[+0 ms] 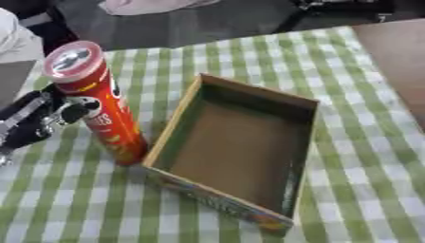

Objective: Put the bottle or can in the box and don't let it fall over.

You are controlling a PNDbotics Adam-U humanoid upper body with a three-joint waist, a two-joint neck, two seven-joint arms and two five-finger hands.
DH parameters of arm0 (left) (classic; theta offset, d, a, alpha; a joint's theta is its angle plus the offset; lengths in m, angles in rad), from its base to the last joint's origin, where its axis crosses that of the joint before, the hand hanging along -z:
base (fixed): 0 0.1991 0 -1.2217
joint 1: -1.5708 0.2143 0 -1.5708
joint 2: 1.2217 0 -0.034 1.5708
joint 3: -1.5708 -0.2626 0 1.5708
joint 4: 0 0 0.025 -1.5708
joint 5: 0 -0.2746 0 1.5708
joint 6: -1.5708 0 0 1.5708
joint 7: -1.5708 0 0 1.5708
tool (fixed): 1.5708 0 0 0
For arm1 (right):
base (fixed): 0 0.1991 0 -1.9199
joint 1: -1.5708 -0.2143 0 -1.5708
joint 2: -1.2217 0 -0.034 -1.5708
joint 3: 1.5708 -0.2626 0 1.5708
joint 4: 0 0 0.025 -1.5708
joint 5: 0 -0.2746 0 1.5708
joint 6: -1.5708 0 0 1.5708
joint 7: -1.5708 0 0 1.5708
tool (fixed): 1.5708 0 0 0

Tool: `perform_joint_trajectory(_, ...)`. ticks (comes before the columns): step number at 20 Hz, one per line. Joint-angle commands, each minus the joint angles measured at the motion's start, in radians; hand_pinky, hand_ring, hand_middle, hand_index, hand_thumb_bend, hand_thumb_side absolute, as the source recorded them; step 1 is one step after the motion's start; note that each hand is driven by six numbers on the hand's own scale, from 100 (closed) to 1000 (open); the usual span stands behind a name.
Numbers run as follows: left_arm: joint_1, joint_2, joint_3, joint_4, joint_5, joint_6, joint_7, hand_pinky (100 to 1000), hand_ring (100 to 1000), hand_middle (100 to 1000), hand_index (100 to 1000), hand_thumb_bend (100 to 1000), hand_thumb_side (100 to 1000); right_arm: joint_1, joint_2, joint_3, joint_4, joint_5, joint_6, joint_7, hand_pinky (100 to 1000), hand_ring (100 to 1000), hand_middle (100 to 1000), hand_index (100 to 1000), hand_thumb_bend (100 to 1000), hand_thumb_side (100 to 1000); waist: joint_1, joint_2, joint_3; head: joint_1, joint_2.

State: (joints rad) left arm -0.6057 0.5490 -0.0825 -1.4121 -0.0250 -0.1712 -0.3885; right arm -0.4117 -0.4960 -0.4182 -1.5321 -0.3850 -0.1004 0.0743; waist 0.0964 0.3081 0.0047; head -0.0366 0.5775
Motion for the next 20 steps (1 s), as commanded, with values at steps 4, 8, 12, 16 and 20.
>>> perform_joint_trajectory(4,-0.022,0.012,-0.001,-0.029,0.022,-0.007,-0.01,1000,1000,1000,927,587,823,-0.013,-0.017,-0.004,-0.007,0.001,0.003,0.0,1000,1000,1000,1000,413,340,-0.003,-0.014,-0.003,0.005,-0.012)
perform_joint_trajectory(8,-0.031,0.007,-0.008,-0.026,0.014,-0.005,-0.014,1000,1000,1000,922,572,819,-0.015,-0.016,-0.004,-0.007,0.0,0.004,0.0,1000,1000,1000,1000,413,340,-0.003,-0.014,-0.004,0.007,-0.012)
perform_joint_trajectory(12,-0.038,-0.001,-0.016,-0.018,0.007,-0.005,-0.01,1000,1000,1000,914,566,817,-0.017,-0.015,-0.003,-0.006,0.0,0.006,0.001,1000,1000,1000,1000,411,341,-0.004,-0.013,-0.005,0.007,-0.014)
perform_joint_trajectory(16,-0.044,-0.014,-0.022,-0.015,0.01,-0.007,-0.006,1000,1000,1000,904,561,816,-0.019,-0.014,-0.003,-0.005,0.0,0.007,0.001,1000,1000,1000,1000,409,342,-0.005,-0.011,-0.006,0.008,-0.014)
perform_joint_trajectory(20,-0.048,-0.025,-0.026,-0.016,0.017,-0.01,-0.004,1000,1000,1000,897,558,815,-0.022,-0.012,-0.003,-0.003,-0.001,0.008,0.002,1000,1000,1000,1000,409,342,-0.006,-0.011,-0.007,0.008,-0.016)
